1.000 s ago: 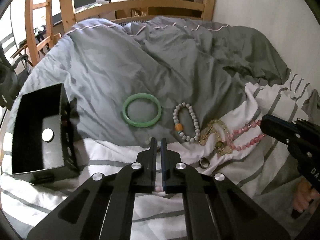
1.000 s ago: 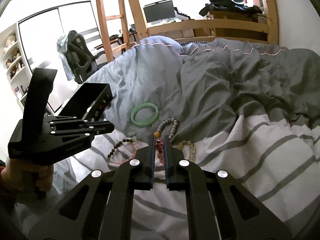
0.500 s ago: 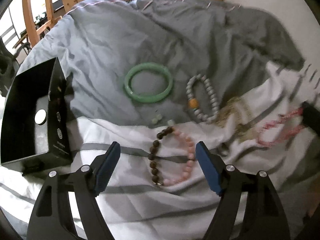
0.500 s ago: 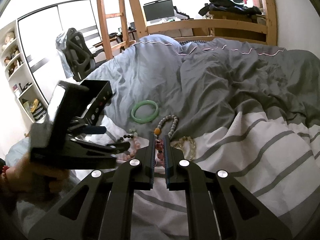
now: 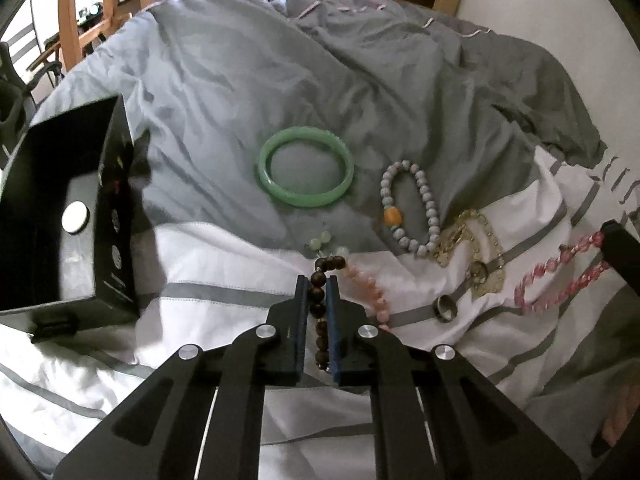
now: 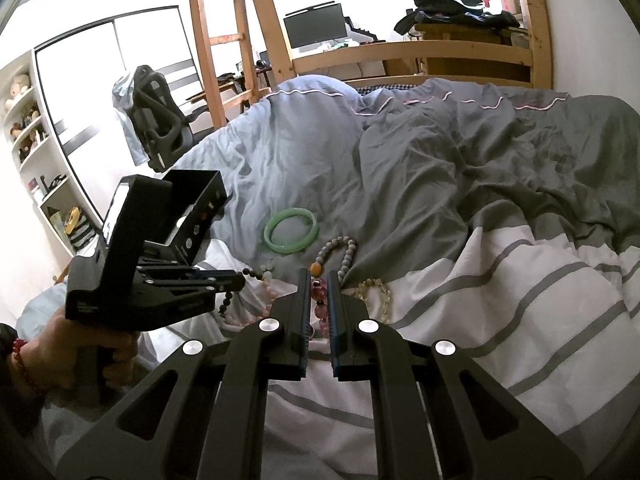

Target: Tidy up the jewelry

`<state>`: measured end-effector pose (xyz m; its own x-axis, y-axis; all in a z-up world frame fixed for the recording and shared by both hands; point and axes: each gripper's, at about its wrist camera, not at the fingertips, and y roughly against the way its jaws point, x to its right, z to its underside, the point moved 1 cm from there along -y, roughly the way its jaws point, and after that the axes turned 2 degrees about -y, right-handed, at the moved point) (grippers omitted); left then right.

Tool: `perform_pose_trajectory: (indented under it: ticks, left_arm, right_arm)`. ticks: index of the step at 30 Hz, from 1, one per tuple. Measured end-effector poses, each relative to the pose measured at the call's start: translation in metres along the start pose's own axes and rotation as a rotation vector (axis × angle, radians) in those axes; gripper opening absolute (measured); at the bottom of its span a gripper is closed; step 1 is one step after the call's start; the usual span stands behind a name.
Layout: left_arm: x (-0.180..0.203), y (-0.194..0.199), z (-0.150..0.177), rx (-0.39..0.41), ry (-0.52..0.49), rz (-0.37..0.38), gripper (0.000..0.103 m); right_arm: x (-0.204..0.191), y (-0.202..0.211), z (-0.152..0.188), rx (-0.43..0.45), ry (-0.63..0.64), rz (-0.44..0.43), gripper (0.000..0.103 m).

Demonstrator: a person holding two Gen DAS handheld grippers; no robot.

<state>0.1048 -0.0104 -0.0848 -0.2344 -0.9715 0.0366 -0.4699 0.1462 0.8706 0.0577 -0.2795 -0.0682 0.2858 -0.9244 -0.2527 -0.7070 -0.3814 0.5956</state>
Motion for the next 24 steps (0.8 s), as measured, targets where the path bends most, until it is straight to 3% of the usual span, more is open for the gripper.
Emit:
perform_pose_trajectory:
  ticks: [11, 24]
  left_arm:
    - [0.002, 0.044, -0.007, 0.128, -0.019, 0.021, 0.008]
    - [-0.012, 0.08, -0.012, 0.188, -0.014, 0.033, 0.008]
  right_arm:
    - [0.0, 0.003, -0.001, 0.012, 0.002, -0.001, 0.009]
    - [-0.025, 0.011, -0.016, 0.012, 0.078, 0.023, 0.009]
